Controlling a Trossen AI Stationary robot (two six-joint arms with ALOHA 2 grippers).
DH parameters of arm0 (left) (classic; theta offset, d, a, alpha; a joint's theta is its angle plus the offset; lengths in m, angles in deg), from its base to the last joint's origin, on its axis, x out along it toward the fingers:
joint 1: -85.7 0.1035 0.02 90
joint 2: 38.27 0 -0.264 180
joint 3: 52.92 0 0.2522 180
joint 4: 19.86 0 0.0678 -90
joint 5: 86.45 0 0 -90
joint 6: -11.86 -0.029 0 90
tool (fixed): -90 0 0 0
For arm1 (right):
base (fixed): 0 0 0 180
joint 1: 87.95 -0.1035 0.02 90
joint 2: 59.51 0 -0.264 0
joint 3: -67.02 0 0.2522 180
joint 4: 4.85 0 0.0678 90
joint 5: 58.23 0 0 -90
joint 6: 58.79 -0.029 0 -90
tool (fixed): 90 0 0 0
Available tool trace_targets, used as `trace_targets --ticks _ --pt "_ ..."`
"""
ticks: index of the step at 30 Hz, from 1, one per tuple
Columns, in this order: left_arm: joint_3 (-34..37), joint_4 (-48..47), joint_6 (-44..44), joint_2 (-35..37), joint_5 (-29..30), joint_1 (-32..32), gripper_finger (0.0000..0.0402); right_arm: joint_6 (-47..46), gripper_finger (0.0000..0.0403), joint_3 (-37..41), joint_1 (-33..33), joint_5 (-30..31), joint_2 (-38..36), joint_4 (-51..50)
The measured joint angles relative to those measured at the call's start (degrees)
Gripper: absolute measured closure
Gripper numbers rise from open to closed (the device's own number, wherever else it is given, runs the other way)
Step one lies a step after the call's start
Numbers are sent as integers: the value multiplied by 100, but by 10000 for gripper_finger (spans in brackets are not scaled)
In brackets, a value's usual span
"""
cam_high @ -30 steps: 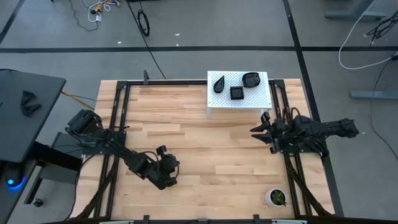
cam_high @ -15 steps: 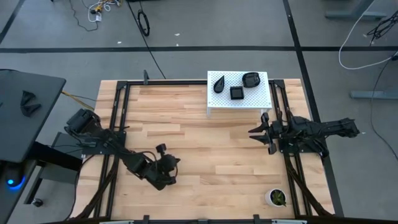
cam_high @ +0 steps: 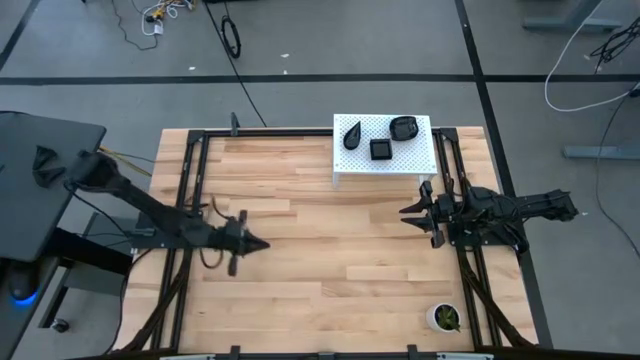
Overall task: Pick & Place Mini shaped plates
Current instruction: Return to Home Position
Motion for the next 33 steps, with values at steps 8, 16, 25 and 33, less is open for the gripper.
trace_targets --ticks 8,16,25,33 --pt "292 -1322 -524 2063 -664 489 397 -2 293 -1 -1 0 9 11" --pt "292 -2977 -1014 4030 -710 491 397 -4 293 -2 -1 -1 9 15" --pt "285 -4186 -1183 5558 -759 492 397 -4 293 -2 0 0 9 14" --pt "295 -4173 -1322 5559 -1038 491 397 -7 293 -2 -2 -2 11 12"
